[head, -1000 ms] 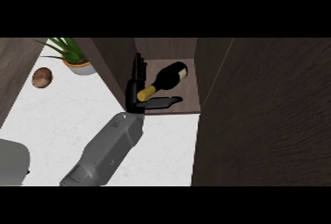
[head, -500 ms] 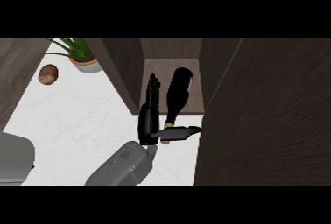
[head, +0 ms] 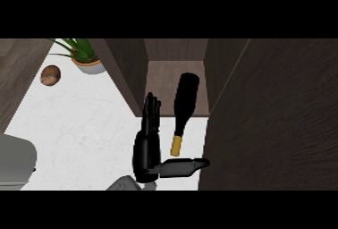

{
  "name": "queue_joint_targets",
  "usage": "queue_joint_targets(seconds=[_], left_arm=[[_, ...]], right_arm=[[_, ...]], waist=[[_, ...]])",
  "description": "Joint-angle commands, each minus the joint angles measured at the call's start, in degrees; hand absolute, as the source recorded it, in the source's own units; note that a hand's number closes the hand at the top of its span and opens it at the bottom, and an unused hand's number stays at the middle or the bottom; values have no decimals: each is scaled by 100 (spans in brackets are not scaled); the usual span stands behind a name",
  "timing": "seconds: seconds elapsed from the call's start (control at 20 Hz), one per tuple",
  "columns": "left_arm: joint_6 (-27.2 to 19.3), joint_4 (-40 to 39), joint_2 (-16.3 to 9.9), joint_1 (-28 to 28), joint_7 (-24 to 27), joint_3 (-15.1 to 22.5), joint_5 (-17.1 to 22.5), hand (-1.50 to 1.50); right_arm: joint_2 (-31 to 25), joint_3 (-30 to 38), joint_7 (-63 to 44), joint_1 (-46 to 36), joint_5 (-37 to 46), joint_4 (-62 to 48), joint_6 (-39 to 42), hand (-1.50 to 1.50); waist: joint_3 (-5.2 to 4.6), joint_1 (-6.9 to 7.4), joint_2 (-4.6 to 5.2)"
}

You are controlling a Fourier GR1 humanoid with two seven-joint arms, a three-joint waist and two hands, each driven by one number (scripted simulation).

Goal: Pick up the wine, place it into the cabinet and close the cabinet

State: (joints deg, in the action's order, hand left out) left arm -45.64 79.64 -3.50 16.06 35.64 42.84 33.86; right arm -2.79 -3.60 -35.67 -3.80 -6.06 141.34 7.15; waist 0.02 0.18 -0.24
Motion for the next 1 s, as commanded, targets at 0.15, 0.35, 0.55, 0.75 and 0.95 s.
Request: queue_joint_targets(seconds=[0.15,0.35,0.55,0.75,0.95], left_arm=[[-344,1852,-946,-1014,-463,121,-376,-150],[-17,1848,-744,-1511,-52,358,-570,-150],[118,2518,-1260,-1724,-379,541,-624,-150],[301,3221,-1859,-1976,-596,477,-691,-150],[697,3414,-2097,-1751,-1010,78,-560,-150]], right_arm=[[86,-156,-23,265,-137,446,5,-150],[-121,44,-529,151,-755,757,104,-150],[19,-66,-91,578,-952,423,410,-150],[-178,-17,-249,271,-1068,121,627,150],[9,-549,-151,168,-403,-2,621,150]], waist=[[1,19,-3],[-2,-23,8],[3,-32,7],[2,-5,15],[-1,-14,18]])
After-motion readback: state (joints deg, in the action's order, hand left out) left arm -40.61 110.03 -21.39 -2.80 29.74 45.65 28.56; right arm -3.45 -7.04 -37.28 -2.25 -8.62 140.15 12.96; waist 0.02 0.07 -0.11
